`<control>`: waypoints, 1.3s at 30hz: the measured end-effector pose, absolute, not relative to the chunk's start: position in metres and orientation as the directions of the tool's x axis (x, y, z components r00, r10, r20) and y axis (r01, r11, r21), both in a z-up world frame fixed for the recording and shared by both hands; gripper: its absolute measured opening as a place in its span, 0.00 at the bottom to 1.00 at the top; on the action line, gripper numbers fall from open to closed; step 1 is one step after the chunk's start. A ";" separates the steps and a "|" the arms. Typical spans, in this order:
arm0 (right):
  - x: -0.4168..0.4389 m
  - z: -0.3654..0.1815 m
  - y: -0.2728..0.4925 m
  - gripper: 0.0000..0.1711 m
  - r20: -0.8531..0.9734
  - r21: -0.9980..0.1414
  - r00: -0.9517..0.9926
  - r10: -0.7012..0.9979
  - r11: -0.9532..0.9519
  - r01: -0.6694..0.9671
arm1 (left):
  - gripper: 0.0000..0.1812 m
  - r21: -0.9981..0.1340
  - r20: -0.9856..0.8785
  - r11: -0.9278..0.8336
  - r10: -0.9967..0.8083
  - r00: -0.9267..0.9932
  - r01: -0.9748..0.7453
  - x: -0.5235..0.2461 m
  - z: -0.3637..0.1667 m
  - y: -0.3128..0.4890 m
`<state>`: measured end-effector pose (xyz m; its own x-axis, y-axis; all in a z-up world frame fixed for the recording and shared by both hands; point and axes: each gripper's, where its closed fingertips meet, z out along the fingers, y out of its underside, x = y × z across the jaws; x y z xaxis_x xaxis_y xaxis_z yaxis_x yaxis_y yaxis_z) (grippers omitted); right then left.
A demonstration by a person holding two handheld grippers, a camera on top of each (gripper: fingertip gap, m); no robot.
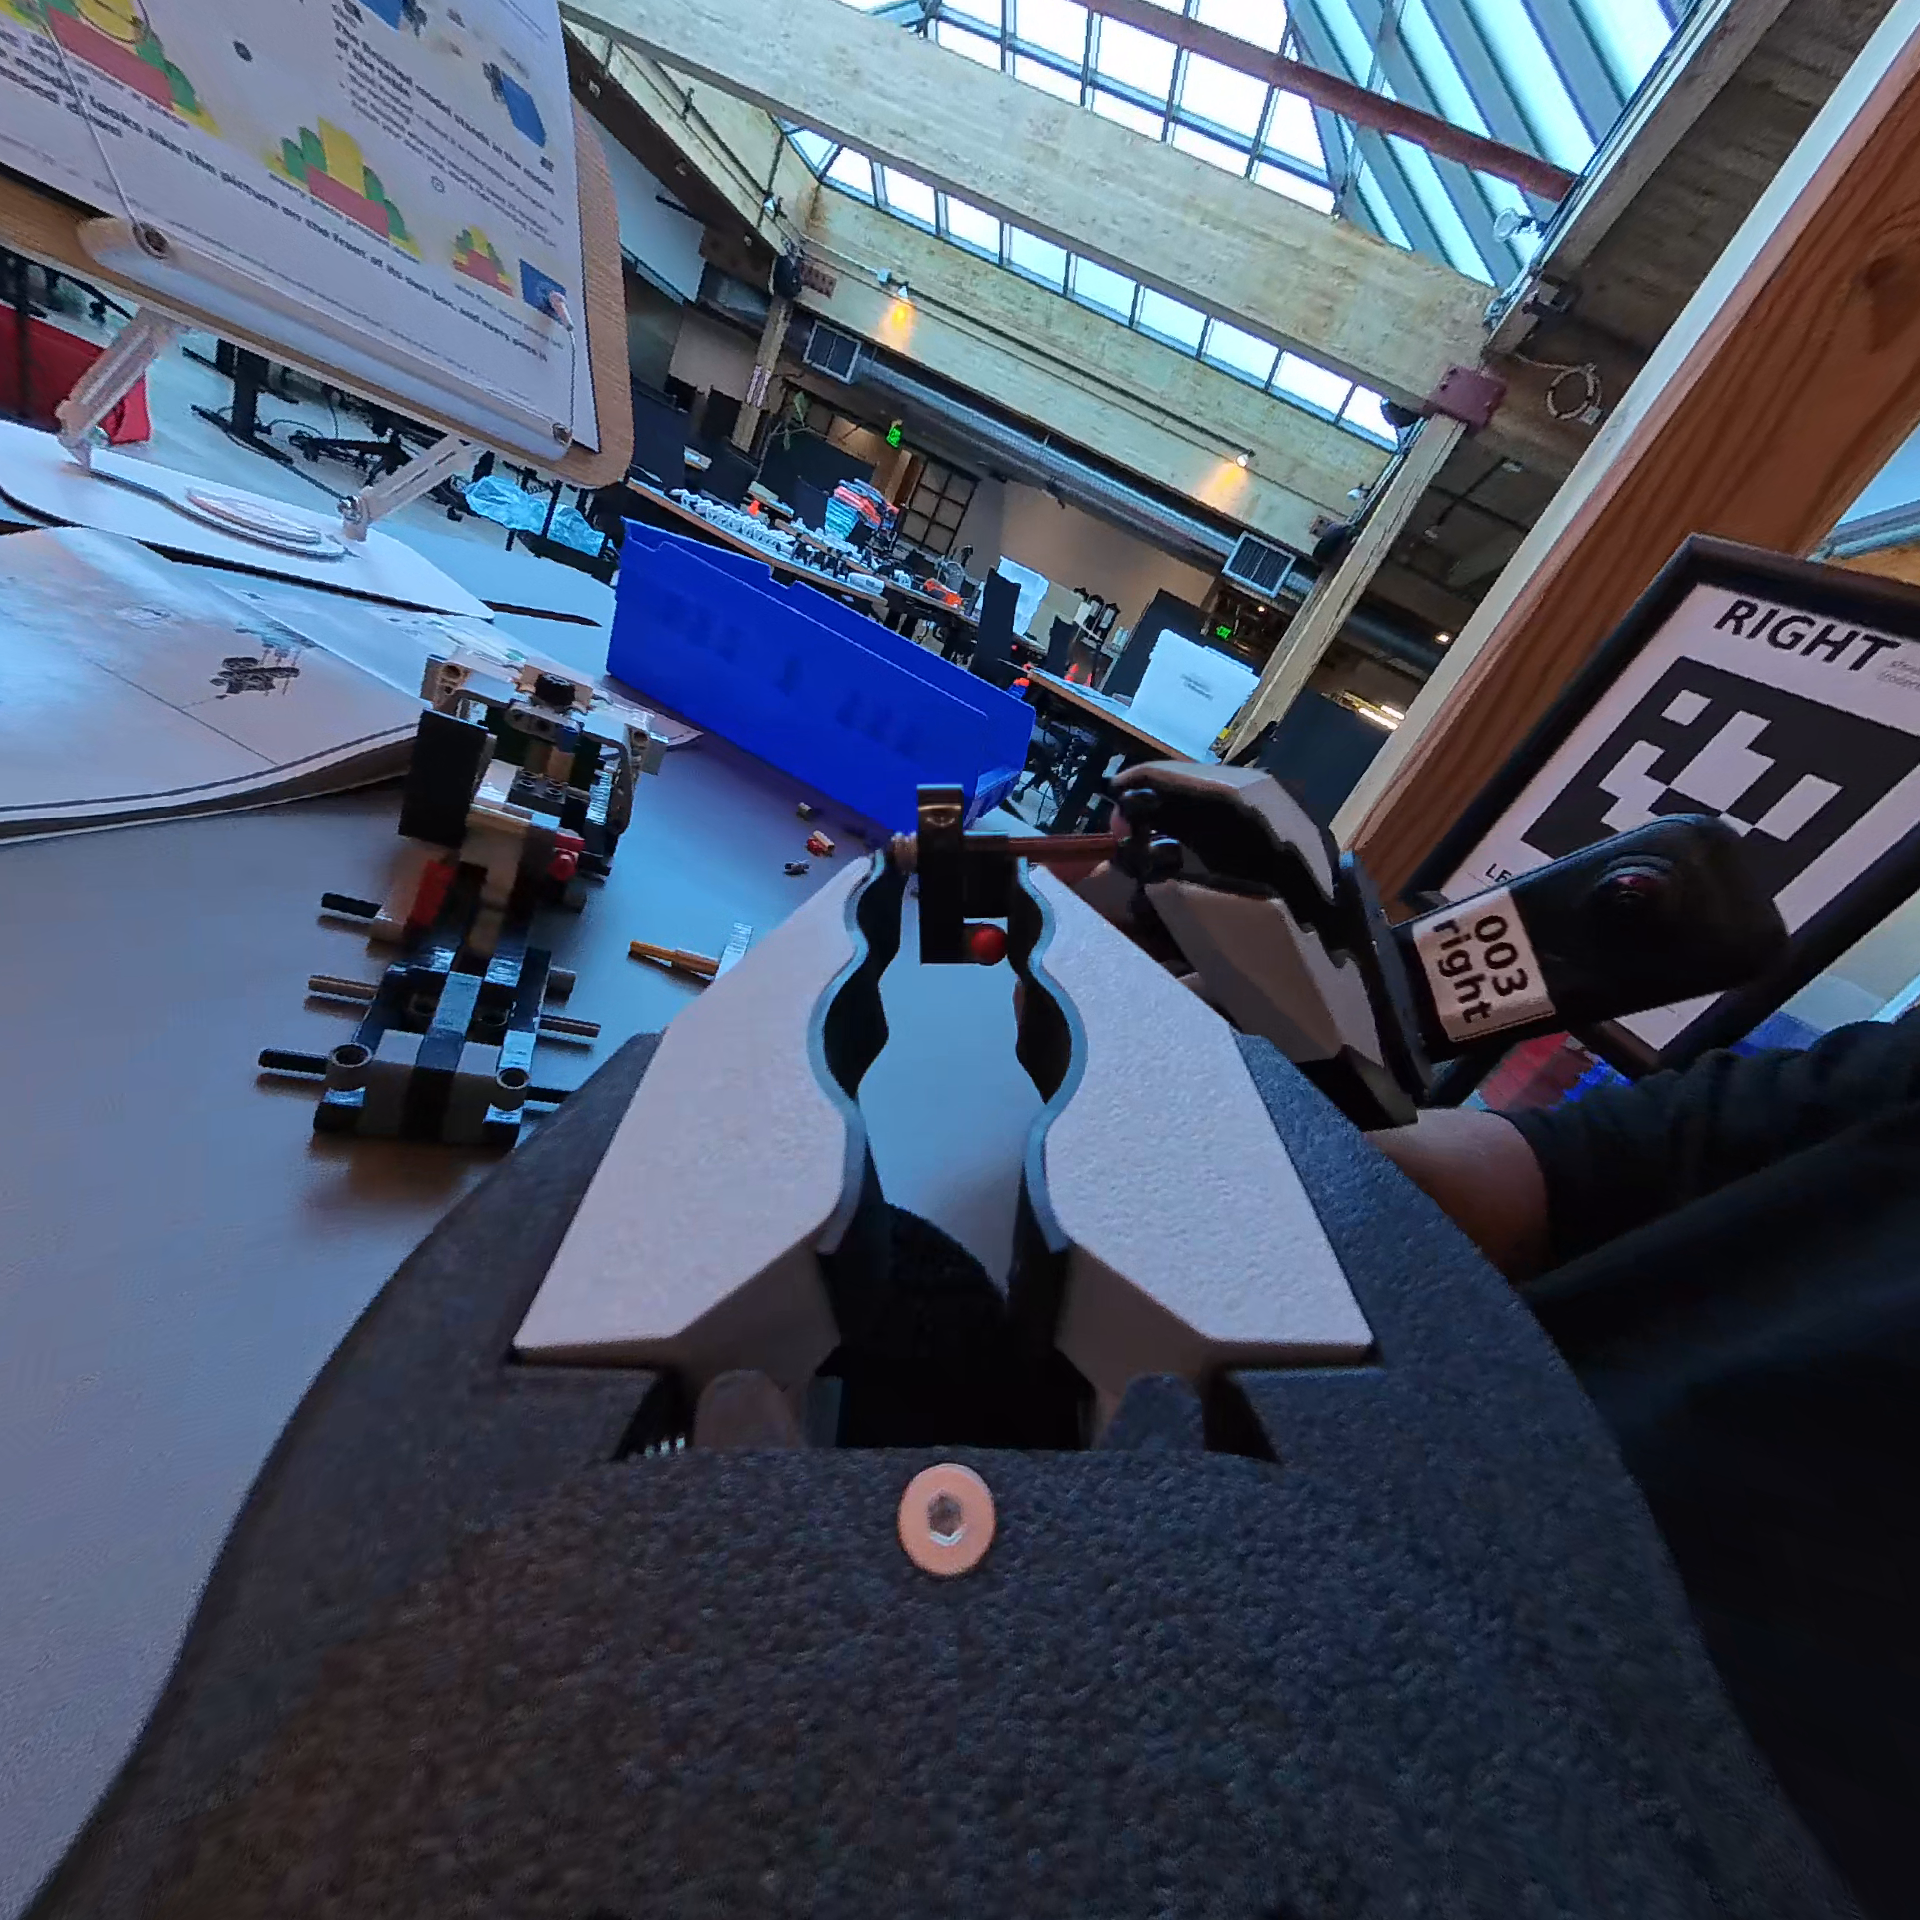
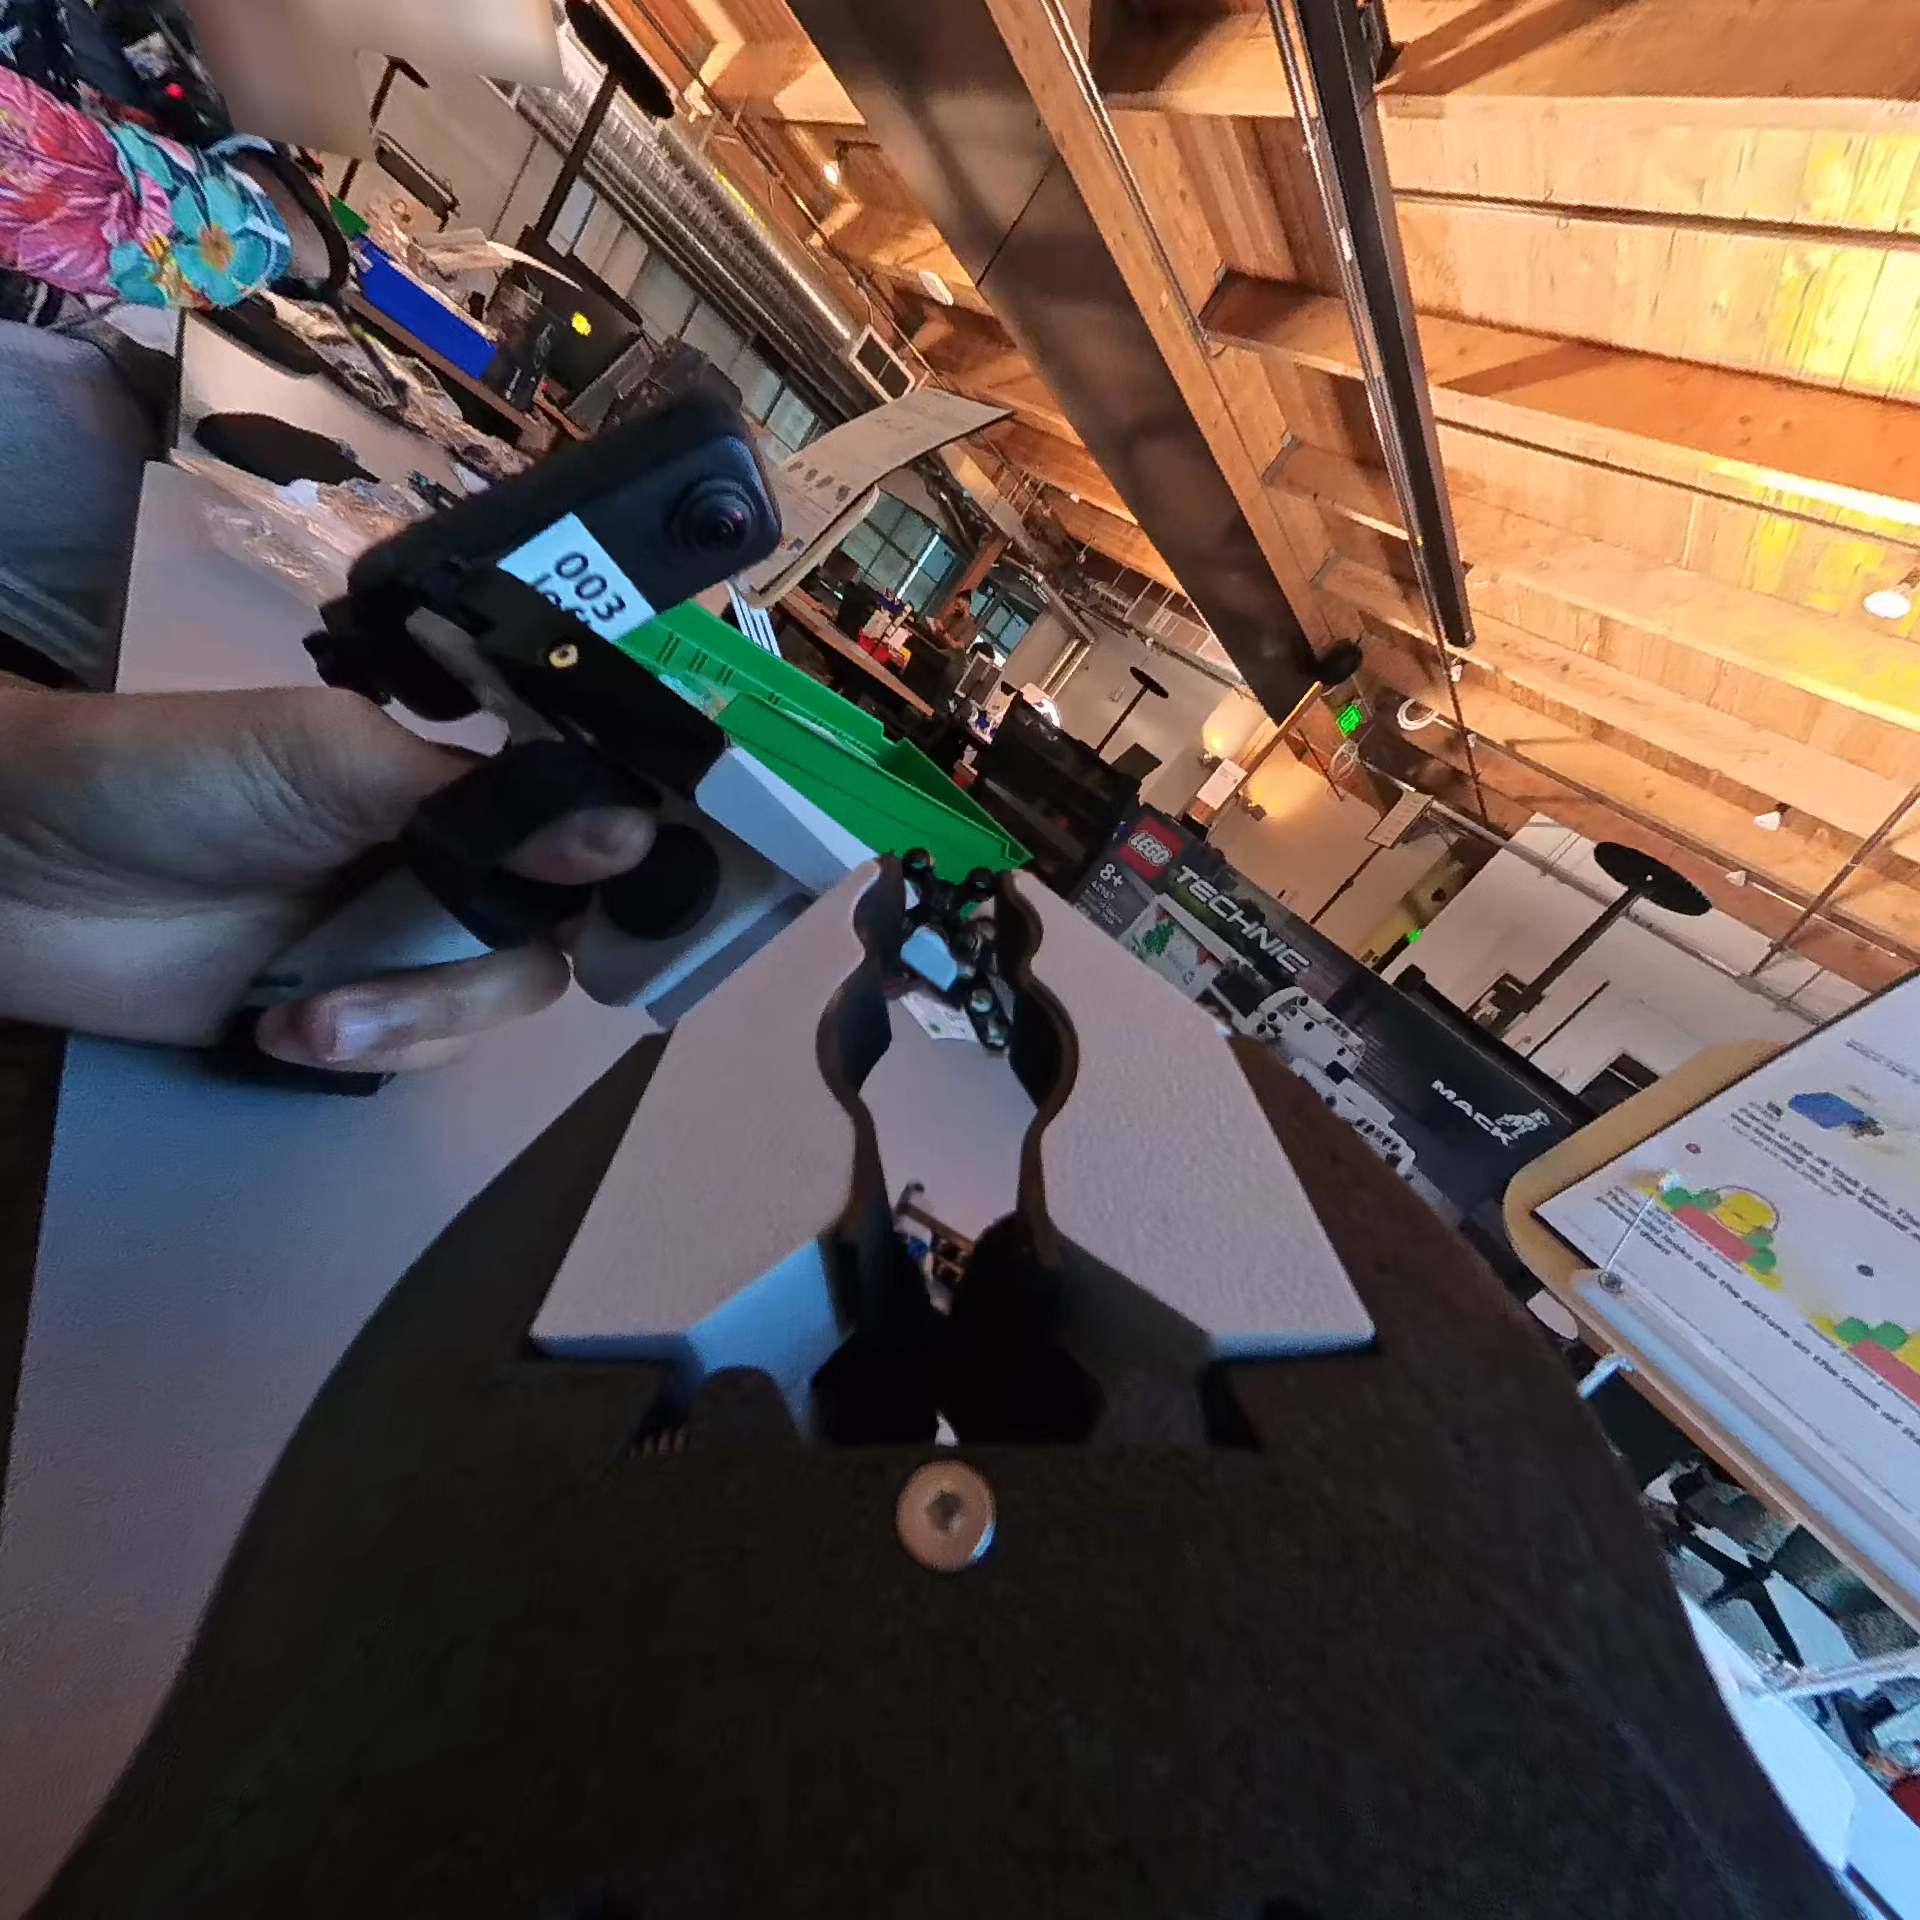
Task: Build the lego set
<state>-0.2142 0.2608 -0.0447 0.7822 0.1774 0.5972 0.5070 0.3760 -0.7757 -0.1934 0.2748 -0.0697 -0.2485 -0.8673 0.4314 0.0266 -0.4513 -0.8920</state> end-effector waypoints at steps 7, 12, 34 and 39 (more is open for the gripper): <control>-0.219 -0.039 0.264 0.09 0.588 -0.774 0.794 0.156 0.394 0.496 | 0.10 -0.861 0.475 -0.506 -0.836 -0.274 0.051 -0.195 -0.066 0.279; -0.216 -0.038 0.270 0.10 0.578 -0.782 0.802 0.152 0.382 0.492 | 0.10 -0.845 0.498 -0.532 -0.819 -0.285 0.054 -0.194 -0.066 0.279; -0.219 -0.031 0.289 0.10 0.509 -0.817 0.855 0.097 0.367 0.445 | 0.10 -0.740 0.607 -0.648 -0.759 -0.236 0.179 -0.197 -0.060 0.294; -0.220 -0.031 0.288 0.10 0.510 -0.814 0.853 0.112 0.384 0.436 | 0.09 -0.761 0.581 -0.616 -0.787 -0.208 0.206 -0.197 -0.059 0.295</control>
<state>-0.2199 0.2882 -0.0306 0.8530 0.1120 0.5098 0.4361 0.3838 -0.8140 -0.1973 0.2952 -0.0587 -0.2076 -0.7871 0.5809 0.2063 -0.6157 -0.7605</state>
